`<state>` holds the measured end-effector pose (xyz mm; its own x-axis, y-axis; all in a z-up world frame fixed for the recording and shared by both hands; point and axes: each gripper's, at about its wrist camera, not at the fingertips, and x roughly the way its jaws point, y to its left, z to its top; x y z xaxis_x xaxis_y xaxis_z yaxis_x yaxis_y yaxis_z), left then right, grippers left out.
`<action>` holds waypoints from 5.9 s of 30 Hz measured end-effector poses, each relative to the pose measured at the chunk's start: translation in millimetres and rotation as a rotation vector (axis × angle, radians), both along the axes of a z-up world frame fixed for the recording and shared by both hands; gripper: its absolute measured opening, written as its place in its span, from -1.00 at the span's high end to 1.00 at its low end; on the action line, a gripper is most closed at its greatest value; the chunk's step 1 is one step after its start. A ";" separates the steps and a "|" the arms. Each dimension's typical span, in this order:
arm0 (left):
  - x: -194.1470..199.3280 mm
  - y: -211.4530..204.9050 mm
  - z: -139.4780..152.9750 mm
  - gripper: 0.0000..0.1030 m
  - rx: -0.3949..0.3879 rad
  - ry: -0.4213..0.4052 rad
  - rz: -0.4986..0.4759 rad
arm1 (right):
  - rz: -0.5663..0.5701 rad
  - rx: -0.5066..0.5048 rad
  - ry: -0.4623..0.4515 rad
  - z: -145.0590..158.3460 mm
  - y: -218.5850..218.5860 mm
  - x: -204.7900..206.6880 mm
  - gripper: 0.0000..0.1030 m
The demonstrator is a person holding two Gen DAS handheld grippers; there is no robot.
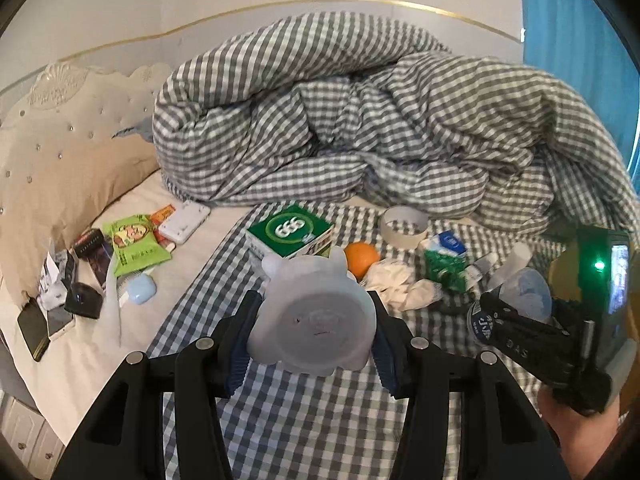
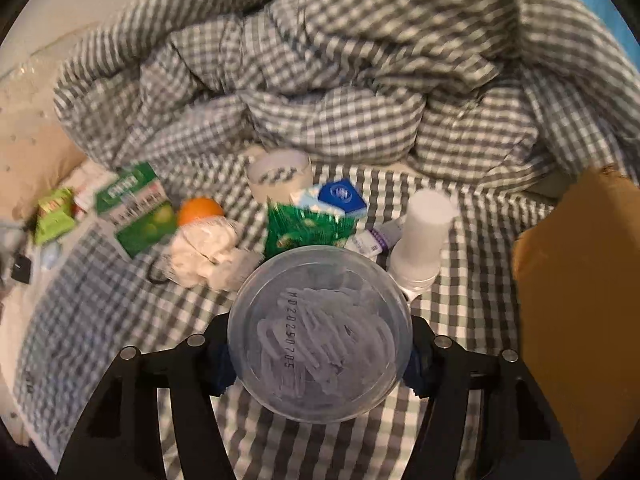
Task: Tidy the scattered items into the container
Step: 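Carry the white bear with the left tool and clear container with the right toward the box, then open the right tool over the box while the left tool holds the bear above it, then open the left tool to drop the white bear figurine into the box, then move both tools back over the scattered items on the sheet, then lower the left tool onto the white lace cloth and close on it, then lower the right tool onto the white cup and close on it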
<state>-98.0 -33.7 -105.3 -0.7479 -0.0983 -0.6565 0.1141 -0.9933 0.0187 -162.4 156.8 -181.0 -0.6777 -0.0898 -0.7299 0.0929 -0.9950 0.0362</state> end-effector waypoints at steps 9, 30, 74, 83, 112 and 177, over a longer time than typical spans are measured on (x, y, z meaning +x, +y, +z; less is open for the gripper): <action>26.9 40.6 48.0 -0.02 0.000 0.083 -0.064 | -0.018 -0.066 0.193 101.4 30.8 78.2 -0.22; 65.2 195.5 100.2 -0.02 0.036 0.175 -0.331 | -0.345 0.026 0.212 143.8 219.8 178.5 -0.23; 31.6 294.2 93.2 -1.00 0.135 0.164 -0.530 | -0.471 0.017 0.394 182.9 276.4 228.7 -0.99; 28.3 176.8 96.8 -1.00 0.065 0.176 -0.326 | -0.299 0.010 0.393 190.0 195.6 181.5 -0.99; -22.2 -10.2 33.1 -1.00 0.067 0.093 -0.113 | -0.024 -0.002 0.269 141.1 22.7 89.0 -1.00; -82.5 9.6 -34.3 0.83 0.132 -0.007 -0.179 | -0.040 0.115 -0.062 -9.3 38.5 -87.2 0.40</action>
<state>-180.5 -24.1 -139.6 -0.7411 0.1230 -0.6600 -0.0642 -0.9915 -0.1128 -249.6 195.4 -190.3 -0.6321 0.0228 -0.7746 0.0546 -0.9958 -0.0738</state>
